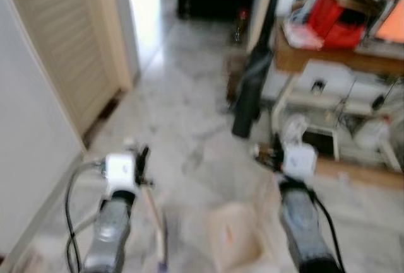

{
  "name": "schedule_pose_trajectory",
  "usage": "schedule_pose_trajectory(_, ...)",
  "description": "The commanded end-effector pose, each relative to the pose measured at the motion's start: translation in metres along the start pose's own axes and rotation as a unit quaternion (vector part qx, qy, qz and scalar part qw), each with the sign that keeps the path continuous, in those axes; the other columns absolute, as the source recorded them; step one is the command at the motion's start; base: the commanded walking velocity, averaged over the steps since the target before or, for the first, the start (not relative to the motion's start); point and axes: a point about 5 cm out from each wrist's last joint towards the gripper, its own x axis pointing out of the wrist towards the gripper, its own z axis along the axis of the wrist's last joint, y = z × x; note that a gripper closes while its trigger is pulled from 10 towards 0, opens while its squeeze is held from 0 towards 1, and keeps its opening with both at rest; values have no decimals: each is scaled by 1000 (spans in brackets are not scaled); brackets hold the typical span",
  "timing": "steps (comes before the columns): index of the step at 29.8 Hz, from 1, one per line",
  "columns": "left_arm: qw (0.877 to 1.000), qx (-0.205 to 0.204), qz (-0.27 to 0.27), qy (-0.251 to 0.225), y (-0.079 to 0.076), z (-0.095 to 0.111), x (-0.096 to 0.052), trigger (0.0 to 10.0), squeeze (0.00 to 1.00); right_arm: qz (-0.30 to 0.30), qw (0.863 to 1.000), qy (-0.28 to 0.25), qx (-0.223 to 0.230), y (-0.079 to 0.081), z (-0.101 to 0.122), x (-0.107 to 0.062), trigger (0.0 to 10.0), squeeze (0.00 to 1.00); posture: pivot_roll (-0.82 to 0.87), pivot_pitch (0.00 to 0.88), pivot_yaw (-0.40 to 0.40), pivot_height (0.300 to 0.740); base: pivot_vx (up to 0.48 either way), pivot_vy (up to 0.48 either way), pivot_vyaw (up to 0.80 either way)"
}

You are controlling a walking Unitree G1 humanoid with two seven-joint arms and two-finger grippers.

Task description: Sweep floor

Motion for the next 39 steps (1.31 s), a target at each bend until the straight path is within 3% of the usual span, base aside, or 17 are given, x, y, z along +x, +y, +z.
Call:
schedule_pose_trajectory(1, 999, -7, -8, -31, -8, 12, 5, 10000, 0, -10, 1000, -13, -8, -9, 5, 2, 10000, 0, 80, 0, -3, 740, 375, 0, -456)
schedule_pose_trajectory(12, 999, -6, -8, -31, -7, 11, 5, 10000, 0, -10, 1000, -11, -8, -8, 4, 2, 10000, 0, 83, 0, -2, 740, 374, 0, -139)
schedule_pose_trajectory(20, 999, -6, -8, -31, -7, 11, 5, 10000, 0, -10, 1000, -8, -8, -8, 3, 1, 10000, 0, 83, 0, -2, 740, 370, 0, -773)
schedule_pose_trajectory(25, 999, -7, -8, -30, -7, 11, 5, 10000, 0, -9, 1000, -9, -10, -7, 3, 1, 10000, 0, 82, 0, -1, 740, 347, 0, -89)
schedule_pose_trajectory(39, 1000, -7, -11, -21, -7, 9, 4, 10000, 0, -9, 1000, 4, -20, -9, -3, -2, 10000, 0, 85, 0, -2, 740, 0, 0, 0)
